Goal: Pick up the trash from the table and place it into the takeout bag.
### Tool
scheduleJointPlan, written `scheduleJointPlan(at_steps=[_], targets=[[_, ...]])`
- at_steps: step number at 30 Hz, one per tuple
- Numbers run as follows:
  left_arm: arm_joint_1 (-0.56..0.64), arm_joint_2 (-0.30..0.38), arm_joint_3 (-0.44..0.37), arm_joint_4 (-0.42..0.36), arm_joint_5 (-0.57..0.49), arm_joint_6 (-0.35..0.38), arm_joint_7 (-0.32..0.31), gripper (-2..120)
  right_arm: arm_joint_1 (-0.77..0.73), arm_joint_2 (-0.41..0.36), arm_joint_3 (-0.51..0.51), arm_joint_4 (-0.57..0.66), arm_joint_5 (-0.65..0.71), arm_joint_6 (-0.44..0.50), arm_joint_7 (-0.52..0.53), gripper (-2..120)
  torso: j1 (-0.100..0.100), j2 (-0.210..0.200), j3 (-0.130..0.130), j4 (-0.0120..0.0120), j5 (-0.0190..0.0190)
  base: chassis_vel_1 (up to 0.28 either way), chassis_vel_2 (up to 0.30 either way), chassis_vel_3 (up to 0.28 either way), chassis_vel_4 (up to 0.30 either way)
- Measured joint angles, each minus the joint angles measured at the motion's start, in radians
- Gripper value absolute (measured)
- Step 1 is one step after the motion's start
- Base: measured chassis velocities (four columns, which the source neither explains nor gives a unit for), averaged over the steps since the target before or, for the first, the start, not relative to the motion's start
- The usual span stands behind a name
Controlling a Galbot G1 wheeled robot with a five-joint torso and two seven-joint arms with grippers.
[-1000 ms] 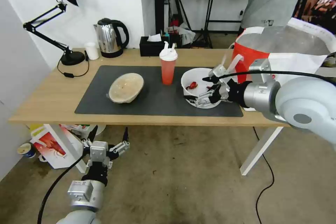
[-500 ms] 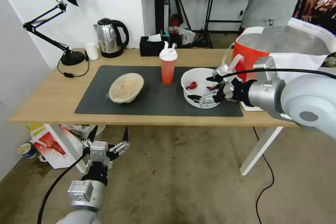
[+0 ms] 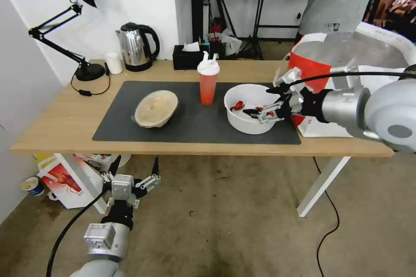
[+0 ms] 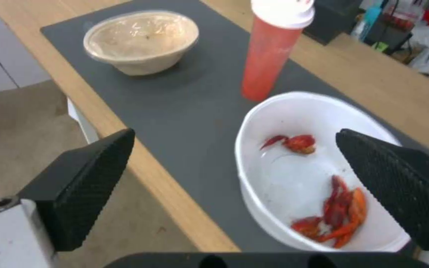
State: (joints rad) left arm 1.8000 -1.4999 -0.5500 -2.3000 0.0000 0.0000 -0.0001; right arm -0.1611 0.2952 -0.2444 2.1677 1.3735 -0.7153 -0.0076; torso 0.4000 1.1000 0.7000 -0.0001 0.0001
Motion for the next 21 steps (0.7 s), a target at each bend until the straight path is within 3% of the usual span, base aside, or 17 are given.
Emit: scheduleJointPlan(at_steps=[7, 21], targets=[[0.0, 0.0, 0.0, 0.0, 0.0, 0.0, 0.0, 100, 0.233, 0.012, -0.154, -0.091, -0.002, -0.006, -0.142, 100, 0.0, 0.0, 0.0, -0.0001, -0.0002, 0.0, 0.0, 0.0, 0.0], [0.0, 0.0, 0.0, 0.0, 0.0, 0.0, 0.0, 100, 0.412, 0.113, -0.38, -0.146, -0.001, -0.007, -0.136, 100, 0.0, 0.0, 0.0, 0.0001, -0.0003, 0.0, 0.0, 0.0, 0.0]])
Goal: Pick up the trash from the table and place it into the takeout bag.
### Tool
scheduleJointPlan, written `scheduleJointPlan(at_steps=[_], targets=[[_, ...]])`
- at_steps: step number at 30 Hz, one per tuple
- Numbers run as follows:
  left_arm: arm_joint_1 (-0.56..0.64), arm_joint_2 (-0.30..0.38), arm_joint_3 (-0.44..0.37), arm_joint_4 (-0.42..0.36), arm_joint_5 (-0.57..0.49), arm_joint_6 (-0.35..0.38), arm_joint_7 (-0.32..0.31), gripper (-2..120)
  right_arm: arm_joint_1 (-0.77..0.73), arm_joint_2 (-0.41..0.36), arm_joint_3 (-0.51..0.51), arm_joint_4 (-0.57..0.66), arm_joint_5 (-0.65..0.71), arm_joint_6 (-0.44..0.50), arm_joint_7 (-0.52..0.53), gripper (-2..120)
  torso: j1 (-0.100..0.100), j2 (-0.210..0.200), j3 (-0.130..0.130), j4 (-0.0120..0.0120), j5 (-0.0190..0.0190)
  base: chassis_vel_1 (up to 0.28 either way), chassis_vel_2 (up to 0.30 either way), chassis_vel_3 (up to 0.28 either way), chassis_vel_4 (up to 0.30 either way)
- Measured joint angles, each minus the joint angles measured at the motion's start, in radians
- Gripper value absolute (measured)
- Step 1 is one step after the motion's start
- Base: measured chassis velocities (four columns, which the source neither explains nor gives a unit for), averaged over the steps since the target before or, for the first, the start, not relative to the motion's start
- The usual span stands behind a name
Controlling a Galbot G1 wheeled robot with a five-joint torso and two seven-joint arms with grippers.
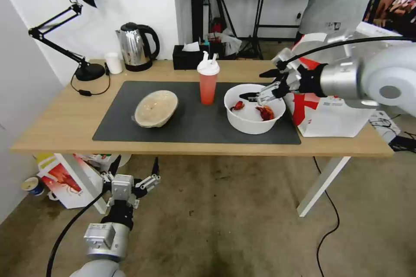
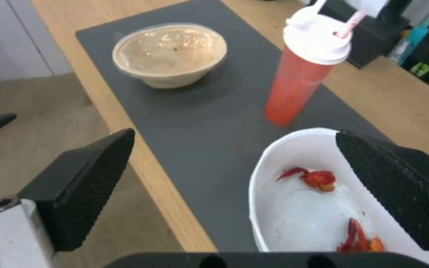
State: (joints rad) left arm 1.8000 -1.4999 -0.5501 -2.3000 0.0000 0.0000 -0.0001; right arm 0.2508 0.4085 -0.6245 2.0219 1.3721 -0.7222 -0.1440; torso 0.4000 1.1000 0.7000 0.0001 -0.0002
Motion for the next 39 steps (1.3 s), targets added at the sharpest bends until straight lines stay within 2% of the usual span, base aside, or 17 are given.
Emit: scheduleJointPlan(at_steps=[4, 13, 18, 24, 39], targets=[[0.0, 0.0, 0.0, 0.0, 0.0, 0.0, 0.0, 100, 0.021, 0.024, -0.035, -0.005, 0.003, 0.0, 0.016, 100, 0.0, 0.0, 0.0, 0.0001, 0.0, 0.0, 0.0, 0.0, 0.0], [0.0, 0.0, 0.0, 0.0, 0.0, 0.0, 0.0, 100, -0.019, 0.042, -0.029, 0.003, 0.004, 0.0, 0.044, 100, 0.0, 0.0, 0.0, -0.0001, 0.0005, 0.0, 0.0, 0.0, 0.0], [0.0, 0.0, 0.0, 0.0, 0.0, 0.0, 0.0, 100, -0.111, 0.055, 0.01, 0.019, -0.012, 0.0, 0.063, 100, 0.0, 0.0, 0.0, -0.0001, 0.0001, 0.0, 0.0, 0.0, 0.0], [0.0, 0.0, 0.0, 0.0, 0.0, 0.0, 0.0, 100, -0.187, 0.035, 0.031, 0.025, -0.043, 0.0, 0.06, 100, 0.0, 0.0, 0.0, -0.0002, 0.0003, 0.0, 0.0, 0.0, 0.0], [0.0, 0.0, 0.0, 0.0, 0.0, 0.0, 0.0, 100, -0.189, 0.028, 0.015, 0.006, -0.087, 0.0, 0.041, 100, 0.0, 0.0, 0.0, -0.0001, 0.0002, 0.0, 0.0, 0.0, 0.0]])
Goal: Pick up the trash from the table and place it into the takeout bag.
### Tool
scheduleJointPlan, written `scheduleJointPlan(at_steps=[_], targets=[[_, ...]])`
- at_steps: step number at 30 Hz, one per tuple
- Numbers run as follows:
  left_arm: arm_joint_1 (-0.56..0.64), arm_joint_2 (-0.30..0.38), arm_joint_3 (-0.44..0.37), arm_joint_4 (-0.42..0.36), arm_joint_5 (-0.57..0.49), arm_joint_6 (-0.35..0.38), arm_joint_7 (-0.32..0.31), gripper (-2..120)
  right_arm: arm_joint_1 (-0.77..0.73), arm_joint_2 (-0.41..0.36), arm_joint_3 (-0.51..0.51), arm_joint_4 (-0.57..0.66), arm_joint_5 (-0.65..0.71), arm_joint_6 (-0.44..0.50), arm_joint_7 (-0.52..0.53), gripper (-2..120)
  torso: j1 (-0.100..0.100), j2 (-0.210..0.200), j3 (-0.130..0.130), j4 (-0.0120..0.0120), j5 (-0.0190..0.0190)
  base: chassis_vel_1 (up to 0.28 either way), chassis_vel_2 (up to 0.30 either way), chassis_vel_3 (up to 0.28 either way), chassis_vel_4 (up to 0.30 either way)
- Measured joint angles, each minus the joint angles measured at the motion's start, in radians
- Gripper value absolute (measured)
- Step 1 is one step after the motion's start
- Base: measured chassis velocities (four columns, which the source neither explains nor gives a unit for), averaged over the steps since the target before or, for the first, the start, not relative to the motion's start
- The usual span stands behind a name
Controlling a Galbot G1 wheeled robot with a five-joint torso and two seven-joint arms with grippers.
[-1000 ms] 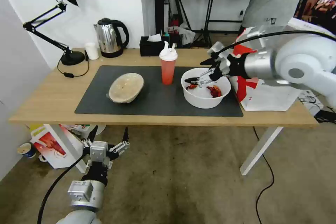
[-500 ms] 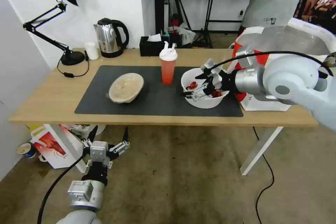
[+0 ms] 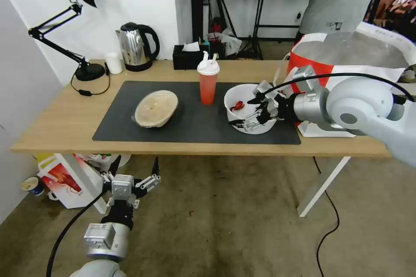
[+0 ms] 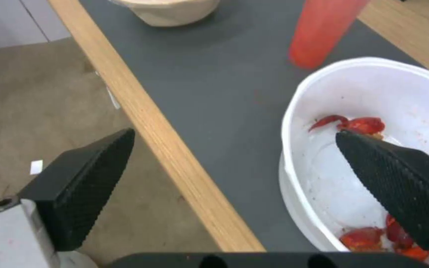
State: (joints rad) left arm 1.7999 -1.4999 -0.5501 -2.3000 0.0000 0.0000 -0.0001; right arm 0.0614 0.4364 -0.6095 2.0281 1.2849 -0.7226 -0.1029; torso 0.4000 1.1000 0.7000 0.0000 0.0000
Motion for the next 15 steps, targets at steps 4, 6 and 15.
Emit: scheduleJointPlan(at_steps=[4, 6, 15], targets=[[0.0, 0.0, 0.0, 0.0, 0.0, 0.0, 0.0, 100, 0.009, -0.001, -0.014, -0.006, -0.003, 0.0, -0.001, 100, 0.0, 0.0, 0.0, 0.0, 0.0, 0.0, 0.0, 0.0, 0.0], [0.0, 0.0, 0.0, 0.0, 0.0, 0.0, 0.0, 100, 0.018, 0.0, -0.025, -0.008, -0.004, 0.0, -0.001, 100, 0.0, 0.0, 0.0, 0.0, 0.0002, 0.0, 0.0, 0.0, 0.0], [0.0, 0.0, 0.0, 0.0, 0.0, 0.0, 0.0, 100, 0.162, -0.002, -0.163, -0.023, 0.047, 0.0, 0.008, 100, 0.0, 0.0, 0.0, 0.0, -0.0002, 0.0, 0.0, 0.0, 0.0]])
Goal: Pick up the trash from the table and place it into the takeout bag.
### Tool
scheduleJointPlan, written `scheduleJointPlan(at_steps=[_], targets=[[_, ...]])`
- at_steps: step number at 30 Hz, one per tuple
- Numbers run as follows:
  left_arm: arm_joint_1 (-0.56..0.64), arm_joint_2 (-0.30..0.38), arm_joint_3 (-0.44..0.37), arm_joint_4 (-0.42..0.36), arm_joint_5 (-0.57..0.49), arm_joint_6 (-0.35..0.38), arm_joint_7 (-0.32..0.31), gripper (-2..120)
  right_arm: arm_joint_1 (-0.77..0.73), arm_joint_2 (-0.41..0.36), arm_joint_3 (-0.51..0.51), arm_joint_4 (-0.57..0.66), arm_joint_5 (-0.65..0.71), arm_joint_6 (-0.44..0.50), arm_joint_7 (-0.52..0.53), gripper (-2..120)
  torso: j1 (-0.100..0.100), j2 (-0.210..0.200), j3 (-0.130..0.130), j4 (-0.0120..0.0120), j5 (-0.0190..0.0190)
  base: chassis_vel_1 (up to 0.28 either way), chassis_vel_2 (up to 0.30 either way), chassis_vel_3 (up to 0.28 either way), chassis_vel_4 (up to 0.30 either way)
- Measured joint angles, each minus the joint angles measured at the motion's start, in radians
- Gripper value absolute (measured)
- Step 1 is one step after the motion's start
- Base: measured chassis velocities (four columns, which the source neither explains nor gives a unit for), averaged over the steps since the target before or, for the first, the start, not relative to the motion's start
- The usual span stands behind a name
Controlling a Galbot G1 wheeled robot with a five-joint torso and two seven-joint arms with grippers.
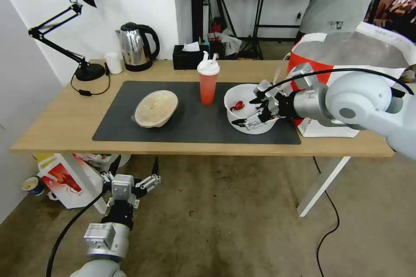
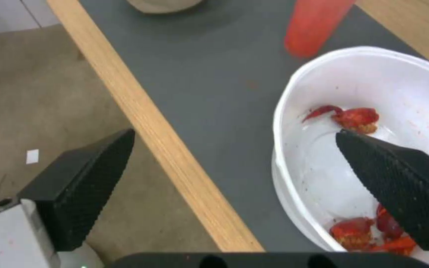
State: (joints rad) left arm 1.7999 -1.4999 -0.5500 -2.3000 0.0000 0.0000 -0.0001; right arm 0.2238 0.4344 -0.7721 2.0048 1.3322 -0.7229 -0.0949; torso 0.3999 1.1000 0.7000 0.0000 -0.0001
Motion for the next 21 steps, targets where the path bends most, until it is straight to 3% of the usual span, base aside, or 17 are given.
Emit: scheduleJointPlan(at_steps=[11, 21], targets=[[0.0, 0.0, 0.0, 0.0, 0.0, 0.0, 0.0, 100, 0.091, 0.019, -0.153, -0.021, 0.018, -0.001, 0.033, 100, 0.0, 0.0, 0.0, 0.0001, 0.0001, 0.0, 0.0, 0.0, 0.0], [0.0, 0.0, 0.0, 0.0, 0.0, 0.0, 0.0, 100, 0.106, 0.043, -0.196, -0.04, 0.019, -0.001, 0.042, 100, 0.0, 0.0, 0.0, 0.0, 0.0001, 0.0, 0.0, 0.0, 0.0]])
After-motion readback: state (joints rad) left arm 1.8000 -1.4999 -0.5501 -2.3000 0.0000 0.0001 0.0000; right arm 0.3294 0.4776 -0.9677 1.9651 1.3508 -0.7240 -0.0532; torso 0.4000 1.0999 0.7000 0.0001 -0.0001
